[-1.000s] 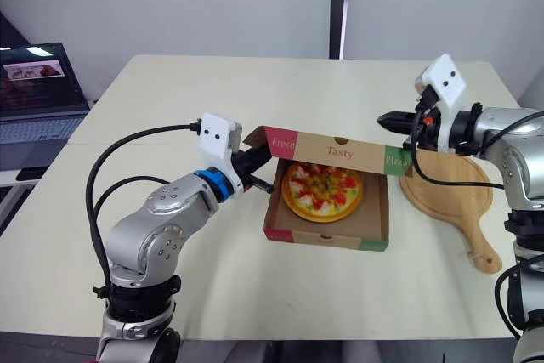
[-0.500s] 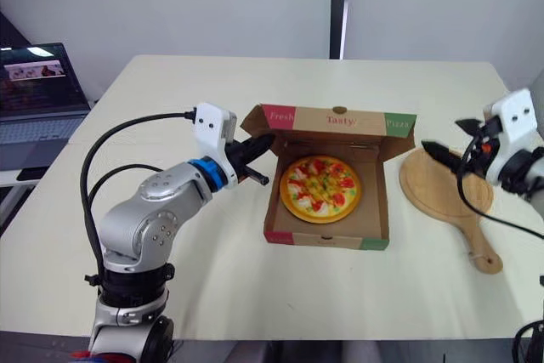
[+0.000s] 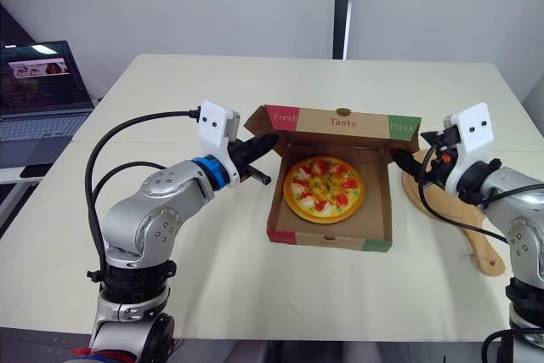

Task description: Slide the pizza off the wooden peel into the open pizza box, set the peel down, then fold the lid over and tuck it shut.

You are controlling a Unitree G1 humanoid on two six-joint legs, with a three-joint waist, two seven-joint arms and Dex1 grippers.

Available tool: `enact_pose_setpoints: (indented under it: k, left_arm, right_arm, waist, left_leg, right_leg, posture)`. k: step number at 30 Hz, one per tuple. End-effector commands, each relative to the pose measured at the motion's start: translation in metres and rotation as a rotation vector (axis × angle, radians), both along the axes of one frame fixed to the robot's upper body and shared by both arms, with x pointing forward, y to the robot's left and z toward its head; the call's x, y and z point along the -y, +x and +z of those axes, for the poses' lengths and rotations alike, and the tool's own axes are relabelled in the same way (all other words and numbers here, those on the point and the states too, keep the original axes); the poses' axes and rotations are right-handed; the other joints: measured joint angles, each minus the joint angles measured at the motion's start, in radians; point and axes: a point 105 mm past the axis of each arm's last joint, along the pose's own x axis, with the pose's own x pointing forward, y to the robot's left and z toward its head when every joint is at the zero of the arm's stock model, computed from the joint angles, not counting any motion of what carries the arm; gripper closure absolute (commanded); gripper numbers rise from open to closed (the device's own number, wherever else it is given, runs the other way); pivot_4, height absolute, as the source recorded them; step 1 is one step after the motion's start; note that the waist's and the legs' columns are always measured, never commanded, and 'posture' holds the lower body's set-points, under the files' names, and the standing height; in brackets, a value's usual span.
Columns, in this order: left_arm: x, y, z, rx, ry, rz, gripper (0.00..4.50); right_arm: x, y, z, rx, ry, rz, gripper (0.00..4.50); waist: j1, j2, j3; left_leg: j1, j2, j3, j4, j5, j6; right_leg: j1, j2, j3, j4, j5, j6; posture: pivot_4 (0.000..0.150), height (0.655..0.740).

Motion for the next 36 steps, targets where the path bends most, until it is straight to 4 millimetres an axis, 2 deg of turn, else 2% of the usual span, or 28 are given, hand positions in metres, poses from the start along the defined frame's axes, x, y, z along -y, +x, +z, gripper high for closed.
enact_pose_setpoints:
  k: [1, 8, 12, 18, 25, 36]
  left_arm:
    - [0.007, -0.005, 0.018, 0.076, -0.02, -0.02, 4.5]
    - [0.015, -0.006, 0.024, 0.08, -0.035, -0.029, 4.5]
    - [0.023, -0.006, 0.027, 0.081, -0.035, -0.045, 4.5]
    - [0.036, -0.003, 0.033, 0.106, -0.028, -0.057, 4.5]
    - [0.046, -0.003, 0.031, 0.102, -0.059, -0.045, 4.5]
    - [0.032, -0.029, 0.013, 0.041, -0.134, -0.07, 4.5]
  right_arm:
    - [-0.004, -0.002, 0.011, 0.029, -0.004, -0.007, 1.96]
    - [-0.011, 0.006, 0.021, 0.029, 0.013, -0.024, 4.46]
    - [-0.015, 0.012, 0.026, 0.022, 0.026, -0.038, 4.48]
    - [-0.027, 0.014, 0.024, -0.012, 0.044, -0.003, 4.48]
    - [-0.028, 0.015, 0.024, -0.029, 0.034, 0.017, 4.48]
    - [-0.029, 0.0, 0.018, -0.05, 0.021, 0.055, 4.48]
  waist:
    - [-0.001, 0.0, 0.0]
    - [-0.002, 0.0, 0.0]
    - [-0.002, 0.0, 0.0]
    - [-0.003, 0.0, 0.0]
    - [-0.003, 0.0, 0.0]
    - [-0.003, 0.0, 0.0]
  left_leg:
    - [0.0, 0.0, 0.0, 0.0, 0.0, 0.0]
    - [0.0, 0.0, 0.0, 0.0, 0.0, 0.0]
    - [0.0, 0.0, 0.001, 0.0, 0.0, 0.0]
    - [0.0, 0.0, 0.0, 0.0, 0.0, 0.0]
    - [0.0, 0.0, 0.0, 0.0, 0.0, 0.0]
    - [0.0, 0.0, 0.0, 0.0, 0.0, 0.0]
  right_leg:
    - [0.0, 0.0, 0.0, 0.0, 0.0, 0.0]
    - [0.0, 0.0, 0.0, 0.0, 0.0, 0.0]
    - [0.0, 0.0, 0.0, 0.0, 0.0, 0.0]
    - [0.0, 0.0, 0.0, 0.0, 0.0, 0.0]
    - [0.0, 0.0, 0.0, 0.0, 0.0, 0.0]
    - [0.0, 0.0, 0.0, 0.0, 0.0, 0.0]
  posture:
    - [0.15, 0.74]
    - [0.15, 0.74]
    - [0.15, 0.74]
    - [0.15, 0.74]
    - [0.15, 0.74]
    - [0.15, 0.74]
